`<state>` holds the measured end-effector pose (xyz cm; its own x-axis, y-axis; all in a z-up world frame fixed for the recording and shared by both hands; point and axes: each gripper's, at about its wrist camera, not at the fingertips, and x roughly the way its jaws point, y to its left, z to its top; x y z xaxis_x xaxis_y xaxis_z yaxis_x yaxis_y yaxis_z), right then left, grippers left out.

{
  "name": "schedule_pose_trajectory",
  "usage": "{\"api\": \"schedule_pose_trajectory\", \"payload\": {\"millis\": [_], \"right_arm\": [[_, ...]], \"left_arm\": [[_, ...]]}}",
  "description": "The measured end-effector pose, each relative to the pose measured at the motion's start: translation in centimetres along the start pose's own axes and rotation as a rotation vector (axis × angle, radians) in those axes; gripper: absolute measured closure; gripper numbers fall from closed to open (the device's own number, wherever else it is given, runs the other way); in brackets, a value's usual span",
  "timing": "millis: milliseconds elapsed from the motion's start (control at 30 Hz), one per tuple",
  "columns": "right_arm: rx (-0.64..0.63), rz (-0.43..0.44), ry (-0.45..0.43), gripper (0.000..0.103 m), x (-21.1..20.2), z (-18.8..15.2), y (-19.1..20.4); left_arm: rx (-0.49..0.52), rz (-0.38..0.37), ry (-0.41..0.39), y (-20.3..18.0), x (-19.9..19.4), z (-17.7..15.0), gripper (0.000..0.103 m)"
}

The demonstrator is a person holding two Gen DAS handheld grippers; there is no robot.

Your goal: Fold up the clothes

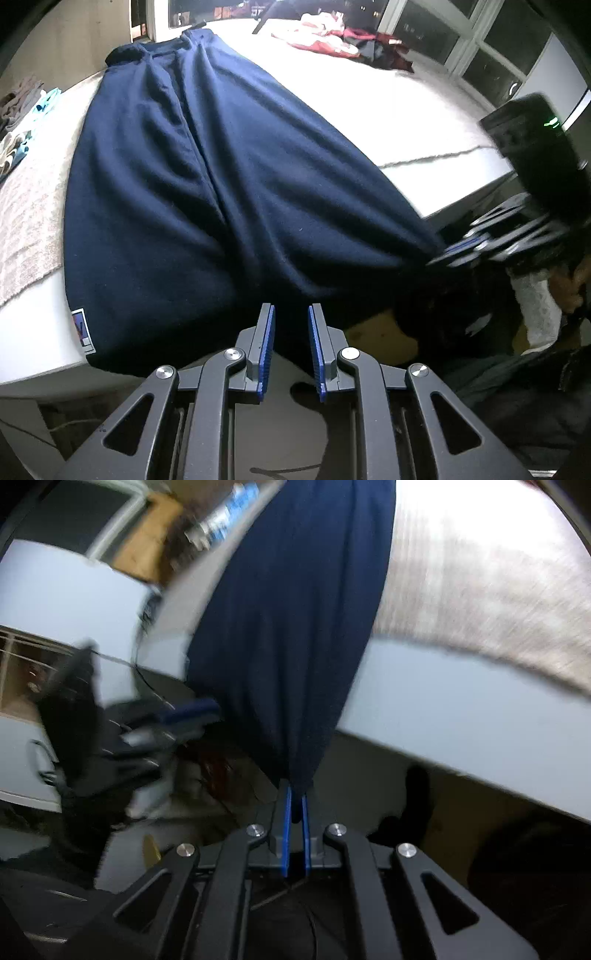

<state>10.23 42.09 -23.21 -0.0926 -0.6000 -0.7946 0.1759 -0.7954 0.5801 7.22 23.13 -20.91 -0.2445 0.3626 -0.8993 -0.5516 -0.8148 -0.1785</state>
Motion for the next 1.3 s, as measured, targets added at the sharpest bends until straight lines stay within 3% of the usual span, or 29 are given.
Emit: {"api": "schedule_pose_trajectory", "payload": {"millis": [67, 133, 233, 300, 433, 533, 600, 733, 800, 900, 967, 1033, 1167, 1300], "right_arm": [[0.006, -0.039, -0.003, 0.098, 0.0, 0.2, -0.1], [0.021, -0.076, 0.092, 0.094, 2.2, -0.1, -0.7], [0.004, -0.139, 0.154, 0.089, 3.1, -1.1, -0.5], [-0.011, -0.181, 0.11, 0.089, 2.1, -1.2, -0.1], [-0.065, -0.154, -0.035, 0.089, 0.2, 1.2, 2.3], [-0.112, -0.167, -0.115, 0.077, 0.4, 3.8, 3.8], [-0.102, -0.172, -0.079, 0.077, 0.4, 5.3, 4.0], [-0.115, -0.126, -0.175, 0.077, -4.7, 8.5, 5.4], [-0.108, -0.104, -0.236, 0.077, -7.8, 11.2, 6.1], [-0.086, -0.048, -0.313, 0.077, -11.8, 16.0, 6.9], [-0.109, -0.041, -0.336, 0.077, -13.1, 19.0, 8.1], [-0.159, -0.114, -0.38, 0.077, -13.5, 22.2, 9.4], [-0.163, -0.23, -0.37, 0.076, -10.1, 28.7, 7.0], [-0.121, -0.315, -0.282, 0.076, -5.2, 32.7, 1.0]], "left_arm": [[0.01, 0.019, 0.007, -0.1, 0.1, -0.2, 0.085], [0.01, 0.021, -0.001, -0.1, -0.5, -0.5, 0.085], [0.009, 0.012, -0.028, -0.1, -1.8, -0.6, 0.085], [0.013, -0.006, -0.065, -0.3, -2.6, -0.3, 0.085], [0.02, -0.004, -0.077, -0.1, -1.3, 0.6, 0.085], [0.017, 0.035, -0.051, 0.8, -0.1, 0.6, 0.088], [0.009, 0.043, -0.033, 1.1, -1.1, 0.7, 0.088], [0.033, 0.056, -0.085, 1.6, -5.8, 2.0, 0.088], [0.06, 0.059, -0.117, 2.2, -8.6, 4.3, 0.088], [0.125, 0.119, -0.17, 4.0, -11.8, 10.1, 0.087], [0.155, 0.126, -0.173, 5.6, -12.9, 13.6, 0.082], [0.177, 0.131, -0.173, 7.4, -13.3, 17.7, 0.07], [0.16, 0.136, -0.114, 10.9, -7.9, 24.8, 0.069], [0.085, 0.061, -0.033, 13.6, 0.7, 29.2, 0.069]]}}
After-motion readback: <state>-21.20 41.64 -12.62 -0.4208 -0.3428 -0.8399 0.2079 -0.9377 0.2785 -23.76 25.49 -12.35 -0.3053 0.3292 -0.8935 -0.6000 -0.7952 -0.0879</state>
